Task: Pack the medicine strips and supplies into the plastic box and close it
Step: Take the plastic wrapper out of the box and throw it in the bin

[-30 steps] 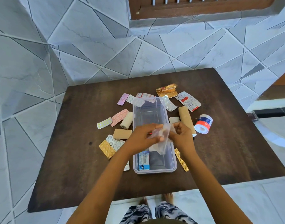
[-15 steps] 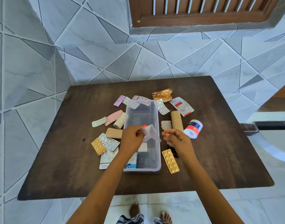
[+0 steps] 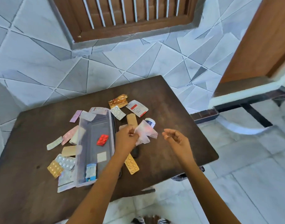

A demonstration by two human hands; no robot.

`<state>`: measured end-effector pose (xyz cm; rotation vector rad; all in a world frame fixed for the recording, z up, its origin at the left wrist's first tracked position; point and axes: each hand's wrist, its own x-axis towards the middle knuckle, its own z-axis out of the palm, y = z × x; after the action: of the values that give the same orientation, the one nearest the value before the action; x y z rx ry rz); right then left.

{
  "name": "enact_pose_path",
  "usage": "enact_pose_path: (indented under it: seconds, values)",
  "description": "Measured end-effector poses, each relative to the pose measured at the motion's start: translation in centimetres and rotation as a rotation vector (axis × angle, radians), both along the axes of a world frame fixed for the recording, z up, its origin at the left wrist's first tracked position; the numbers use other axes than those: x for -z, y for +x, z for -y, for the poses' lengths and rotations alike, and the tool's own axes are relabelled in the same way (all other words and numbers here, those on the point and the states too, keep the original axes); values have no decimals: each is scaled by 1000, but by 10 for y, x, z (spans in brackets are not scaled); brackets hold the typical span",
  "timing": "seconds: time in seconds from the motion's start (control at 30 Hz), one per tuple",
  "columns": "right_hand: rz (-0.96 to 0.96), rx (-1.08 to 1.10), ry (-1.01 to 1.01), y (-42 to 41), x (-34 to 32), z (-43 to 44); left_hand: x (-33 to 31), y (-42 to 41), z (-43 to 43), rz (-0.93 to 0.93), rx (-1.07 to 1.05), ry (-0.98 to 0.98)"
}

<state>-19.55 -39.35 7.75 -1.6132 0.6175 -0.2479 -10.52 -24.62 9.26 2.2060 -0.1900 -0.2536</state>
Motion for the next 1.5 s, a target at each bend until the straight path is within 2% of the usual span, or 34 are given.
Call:
enact_pose_path:
  seconds: [0.2,0.4,0.67,0.8,0.9,1.07,1.17,1.5]
  values:
    - [-43,250,-5,-44,5,50,10,-10,78,26,149,24]
    - [-30,358,50,-78,15,117,23,-40,155,-32,242,-79]
    - [-118,221,71,-105,51,271,61,-92,296,-113,127,-99]
    - [-181,216,37,-121,67,339,87,-123,355,-132,96,-7]
    - [-228,132,-18,-123,93,369,119,-135,381,-194,22,56]
    - [-307,-57,-74,-109,157,381,197,-141,394,-476,-340,-22]
    - [-348,-155,-65,-92,218,381,268,-126,391,-523,-507,34]
    - [-298,-340,-91,-18,476,372,551,-38,383,-546,-589,226]
